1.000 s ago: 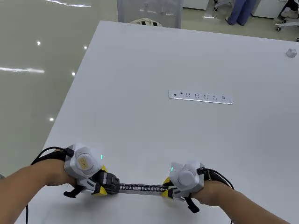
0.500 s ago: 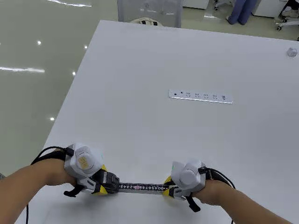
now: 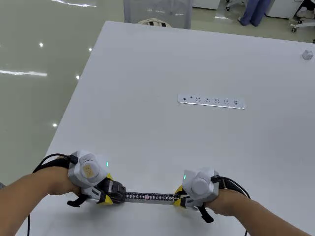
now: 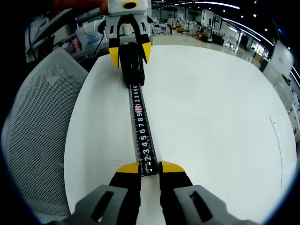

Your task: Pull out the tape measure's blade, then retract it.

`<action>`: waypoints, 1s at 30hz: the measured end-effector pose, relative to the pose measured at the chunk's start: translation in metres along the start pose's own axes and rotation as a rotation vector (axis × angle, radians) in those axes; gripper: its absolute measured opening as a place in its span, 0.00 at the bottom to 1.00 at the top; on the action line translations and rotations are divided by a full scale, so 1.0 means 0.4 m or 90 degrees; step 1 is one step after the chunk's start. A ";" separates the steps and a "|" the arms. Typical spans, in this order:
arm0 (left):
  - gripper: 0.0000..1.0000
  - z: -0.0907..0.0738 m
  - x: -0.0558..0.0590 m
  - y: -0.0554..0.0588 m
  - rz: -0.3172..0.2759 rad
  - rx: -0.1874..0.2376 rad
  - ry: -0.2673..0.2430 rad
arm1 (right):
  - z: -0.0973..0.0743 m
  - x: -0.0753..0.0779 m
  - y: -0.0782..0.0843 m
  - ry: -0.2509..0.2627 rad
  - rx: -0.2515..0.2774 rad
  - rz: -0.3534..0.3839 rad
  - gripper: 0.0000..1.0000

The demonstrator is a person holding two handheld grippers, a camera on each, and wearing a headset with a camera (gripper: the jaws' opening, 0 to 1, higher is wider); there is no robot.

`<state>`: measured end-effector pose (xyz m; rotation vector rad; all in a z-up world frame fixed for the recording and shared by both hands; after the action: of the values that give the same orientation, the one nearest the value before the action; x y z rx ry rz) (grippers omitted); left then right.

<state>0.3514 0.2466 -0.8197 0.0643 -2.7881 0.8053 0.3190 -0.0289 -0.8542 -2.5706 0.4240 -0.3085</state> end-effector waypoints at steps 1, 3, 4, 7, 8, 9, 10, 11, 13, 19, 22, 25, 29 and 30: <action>0.34 0.000 0.000 0.000 0.000 0.000 0.000 | 0.000 0.000 0.001 0.000 0.000 0.000 0.14; 0.34 0.000 0.001 0.000 0.001 0.000 0.000 | 0.000 0.000 0.002 0.001 -0.002 0.001 0.14; 0.34 0.000 0.001 0.000 0.001 0.000 -0.001 | -0.002 0.000 0.002 0.001 -0.003 0.001 0.14; 0.34 0.000 0.001 -0.001 0.004 0.000 0.000 | -0.004 -0.001 0.003 0.001 -0.004 0.004 0.14; 0.34 -0.001 0.001 -0.001 0.004 0.000 0.000 | -0.005 0.000 0.004 0.001 -0.005 0.005 0.14; 0.34 -0.001 0.001 -0.001 0.004 0.000 0.000 | -0.006 0.000 0.005 0.001 -0.005 0.006 0.14; 0.34 -0.001 0.001 -0.001 0.004 0.000 0.000 | -0.006 0.000 0.006 0.002 -0.006 0.007 0.14; 0.34 -0.001 0.001 -0.001 0.005 0.000 0.001 | -0.006 0.000 0.007 0.002 -0.006 0.007 0.14; 0.34 0.000 0.001 -0.002 0.004 -0.002 0.001 | -0.007 0.000 0.008 0.002 -0.006 0.007 0.14; 0.34 0.000 0.001 -0.002 0.004 -0.002 0.002 | -0.009 0.000 0.009 0.003 -0.008 0.006 0.14; 0.34 0.000 0.000 -0.002 0.003 -0.002 0.002 | -0.008 0.000 0.010 0.003 -0.007 0.006 0.14; 0.34 0.001 -0.001 -0.001 0.003 -0.002 0.003 | -0.008 0.000 0.010 0.003 -0.007 0.005 0.14; 0.34 0.001 0.000 -0.001 0.003 -0.001 0.001 | -0.007 0.002 0.014 0.003 -0.009 0.009 0.14; 0.34 0.001 0.000 -0.001 0.003 0.000 0.001 | -0.009 0.002 0.014 0.003 -0.008 0.011 0.14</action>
<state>0.3515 0.2460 -0.8199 0.0571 -2.7875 0.8052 0.3175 -0.0355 -0.8542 -2.5776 0.4517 -0.3072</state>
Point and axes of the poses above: the centre of the closed fingertips' face, and the gripper's own axes: z roughly forward along the fingers, x roughly to its right, y roughly out of its underside, the point moved 10 cm from there along -z, roughly backward along the fingers, and after that the axes turned 11 degrees about y, right-handed, at the moved point
